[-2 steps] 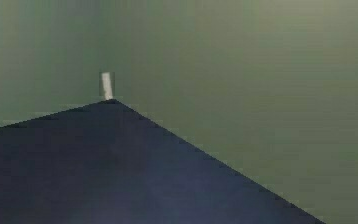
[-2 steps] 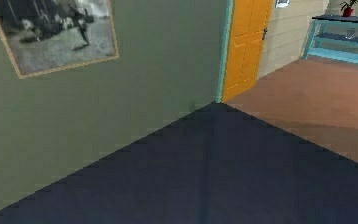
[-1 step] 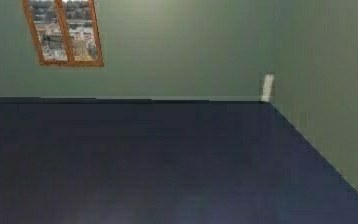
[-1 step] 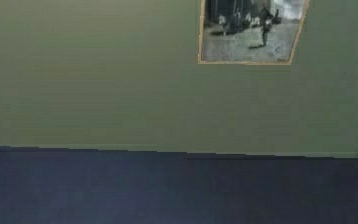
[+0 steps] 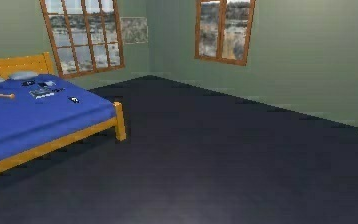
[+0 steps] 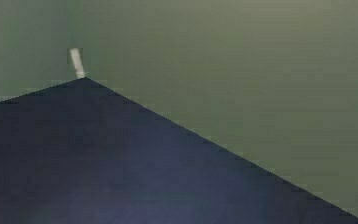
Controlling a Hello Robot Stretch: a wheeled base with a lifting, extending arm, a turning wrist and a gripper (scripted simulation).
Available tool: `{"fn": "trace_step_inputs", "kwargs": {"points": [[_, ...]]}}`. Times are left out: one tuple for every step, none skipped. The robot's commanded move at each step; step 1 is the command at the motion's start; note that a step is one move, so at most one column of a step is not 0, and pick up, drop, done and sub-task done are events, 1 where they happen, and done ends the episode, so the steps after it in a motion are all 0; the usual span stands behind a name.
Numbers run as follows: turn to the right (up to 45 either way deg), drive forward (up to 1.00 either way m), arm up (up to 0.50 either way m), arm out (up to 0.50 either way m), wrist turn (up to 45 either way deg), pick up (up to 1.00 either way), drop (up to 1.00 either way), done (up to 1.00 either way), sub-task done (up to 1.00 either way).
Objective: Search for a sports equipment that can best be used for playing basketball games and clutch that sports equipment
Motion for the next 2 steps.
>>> {"fn": "trace_step_inputs", "kwargs": {"points": [[0.0, 0.30, 0.00, 0.00, 0.0, 0.00, 0.00, 0.00, 0.00], [-45.0, 0.00, 0.00, 0.00, 0.0, 0.00, 0.00, 0.00, 0.00]]}}
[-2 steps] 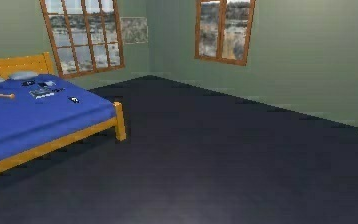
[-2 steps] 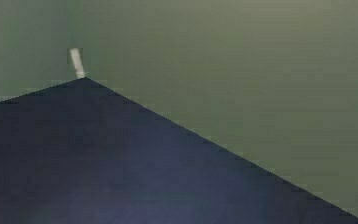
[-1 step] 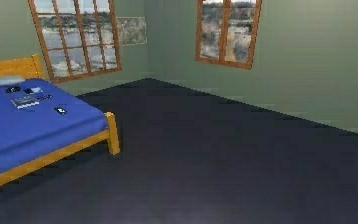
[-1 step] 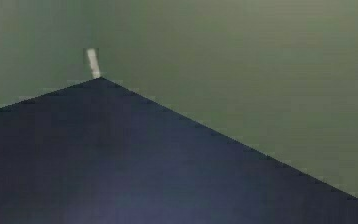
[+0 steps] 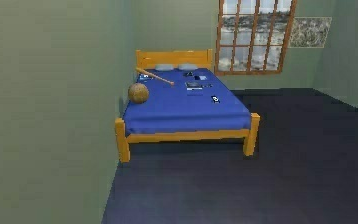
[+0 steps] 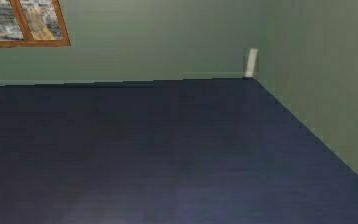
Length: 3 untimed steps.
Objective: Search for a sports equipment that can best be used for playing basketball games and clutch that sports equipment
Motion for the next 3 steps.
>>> {"fn": "trace_step_inputs", "kwargs": {"points": [[-3.0, 0.00, 0.00, 0.00, 0.0, 0.00, 0.00, 0.00, 0.00], [0.0, 1.00, 0.00, 0.00, 0.0, 0.00, 0.00, 0.00, 0.00], [-3.0, 0.00, 0.00, 0.00, 0.0, 0.00, 0.00, 0.00, 0.00]]}}
